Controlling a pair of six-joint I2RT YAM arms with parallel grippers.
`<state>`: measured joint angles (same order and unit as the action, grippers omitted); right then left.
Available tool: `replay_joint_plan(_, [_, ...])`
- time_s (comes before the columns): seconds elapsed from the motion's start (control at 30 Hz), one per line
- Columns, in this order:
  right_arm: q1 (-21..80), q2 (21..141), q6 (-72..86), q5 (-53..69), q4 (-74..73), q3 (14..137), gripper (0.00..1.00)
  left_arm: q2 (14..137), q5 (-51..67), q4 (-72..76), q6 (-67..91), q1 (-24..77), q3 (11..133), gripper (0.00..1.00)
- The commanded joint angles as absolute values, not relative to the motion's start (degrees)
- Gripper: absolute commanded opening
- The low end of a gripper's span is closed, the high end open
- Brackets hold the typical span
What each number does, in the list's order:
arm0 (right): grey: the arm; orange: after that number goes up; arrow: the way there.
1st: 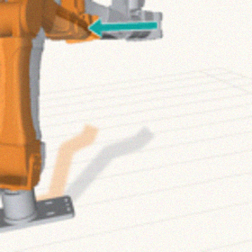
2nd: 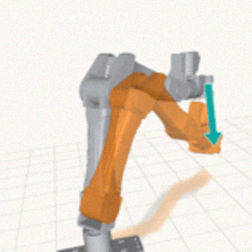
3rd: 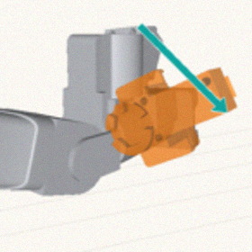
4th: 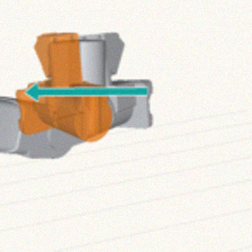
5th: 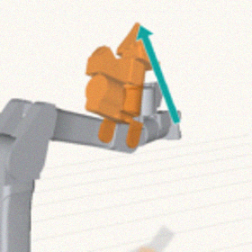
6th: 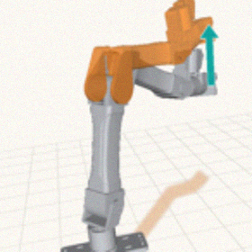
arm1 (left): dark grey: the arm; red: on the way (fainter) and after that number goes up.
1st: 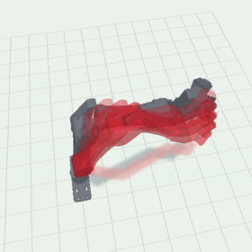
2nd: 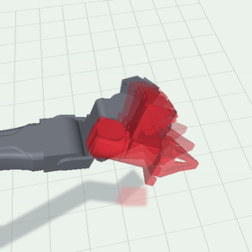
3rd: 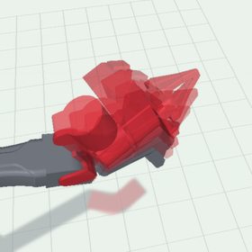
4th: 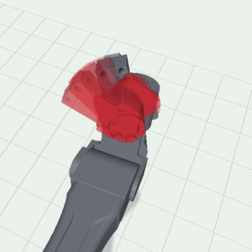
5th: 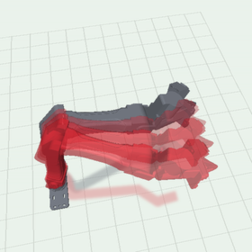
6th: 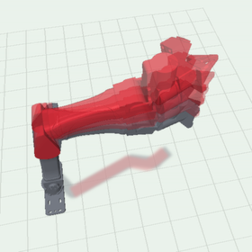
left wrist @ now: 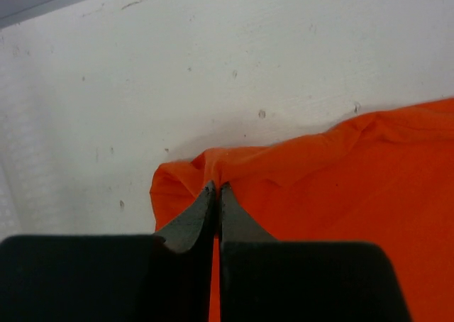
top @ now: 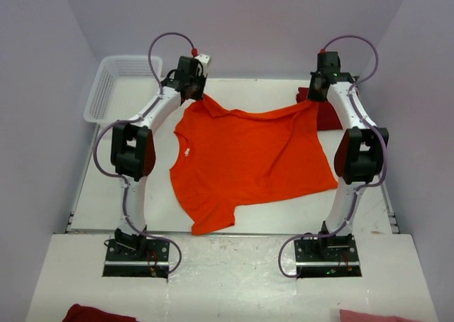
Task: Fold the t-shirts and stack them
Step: Grap the side of the flattened tshirt furthest away from the robot with both arms, then fold the flattened tshirt in 1/3 of the way
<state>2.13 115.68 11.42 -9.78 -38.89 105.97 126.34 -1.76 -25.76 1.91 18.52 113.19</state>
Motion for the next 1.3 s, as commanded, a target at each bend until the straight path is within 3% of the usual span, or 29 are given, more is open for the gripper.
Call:
replay_joint_plan(0.0, [0.62, 117.33, 10.55, -12.04, -39.11, 111.17, 0.0, 116.29, -2.63, -21.88, 2.46, 19.07, 107.86, 0.0])
replay_joint_plan(0.27, [0.26, 123.31, 10.55, -13.45, -43.85, 120.67, 0.0, 106.44, -4.04, -18.99, 5.89, 20.3, 96.24, 0.0])
replay_joint_plan(0.7, [0.26, 126.38, 11.68, -15.2, -47.37, 123.92, 0.0, 97.92, -12.39, -20.83, 11.15, 30.93, 84.49, 0.0])
replay_joint_plan(1.27, [0.26, 123.22, 14.68, -16.7, -47.63, 117.16, 0.0, 79.72, -19.52, -20.57, 21.79, 31.82, 65.32, 0.0])
